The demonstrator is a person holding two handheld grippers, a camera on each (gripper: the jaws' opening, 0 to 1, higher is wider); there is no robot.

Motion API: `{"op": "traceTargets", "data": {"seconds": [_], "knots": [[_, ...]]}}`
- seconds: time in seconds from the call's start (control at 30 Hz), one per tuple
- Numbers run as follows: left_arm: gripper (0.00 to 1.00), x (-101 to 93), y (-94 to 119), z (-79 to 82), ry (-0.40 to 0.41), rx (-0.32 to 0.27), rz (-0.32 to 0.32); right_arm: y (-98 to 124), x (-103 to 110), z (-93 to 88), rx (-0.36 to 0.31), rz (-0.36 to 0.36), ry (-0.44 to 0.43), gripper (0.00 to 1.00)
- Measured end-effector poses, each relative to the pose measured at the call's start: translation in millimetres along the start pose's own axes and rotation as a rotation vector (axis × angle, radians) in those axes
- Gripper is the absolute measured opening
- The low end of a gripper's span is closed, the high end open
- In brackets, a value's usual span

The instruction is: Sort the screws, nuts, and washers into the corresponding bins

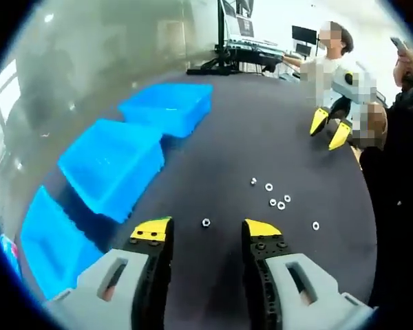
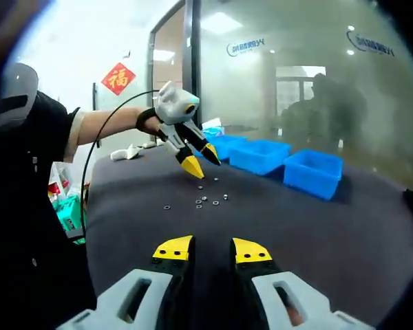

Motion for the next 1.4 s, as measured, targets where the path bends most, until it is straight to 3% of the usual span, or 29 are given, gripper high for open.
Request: {"op": "traceTargets", "data": {"seconds": [0.27, 0.7, 1.13, 1.4], "knots": [[0.33, 1.9, -11.3, -10.5, 0.0, 0.027, 0.003, 2.6, 0.4, -0.3, -0.001, -0.005, -0.005, 0.17], [0.24, 0.6, -15.3, -12.3, 0.021, -0.002, -0.009, 0.6, 1.1, -3.9, 0.001, -0.002, -0.018, 0.17], [0.05, -1.4, -15.7, -11.7, 0.001, 0.005, -0.014, -1.2, -1.1, -4.6, 0.004, 0.002, -0.023, 0.17], [0.04, 0.4, -14.3, -12.6, 0.019, -0.007, -0.001, -1.0, -1.0, -4.2, 0.01, 0.001, -0.018, 0.17]]}}
Point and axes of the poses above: the point that each gripper's makers call its tool centre point, and the gripper's own axes: y roughly backward along the fingers, x roughly to its left, z roughly out of its top, the point moved 4 cm from there along y, roughly backward along the fingers, and after that the axes turned 2 degrees about -x, right-handed, at the moved point
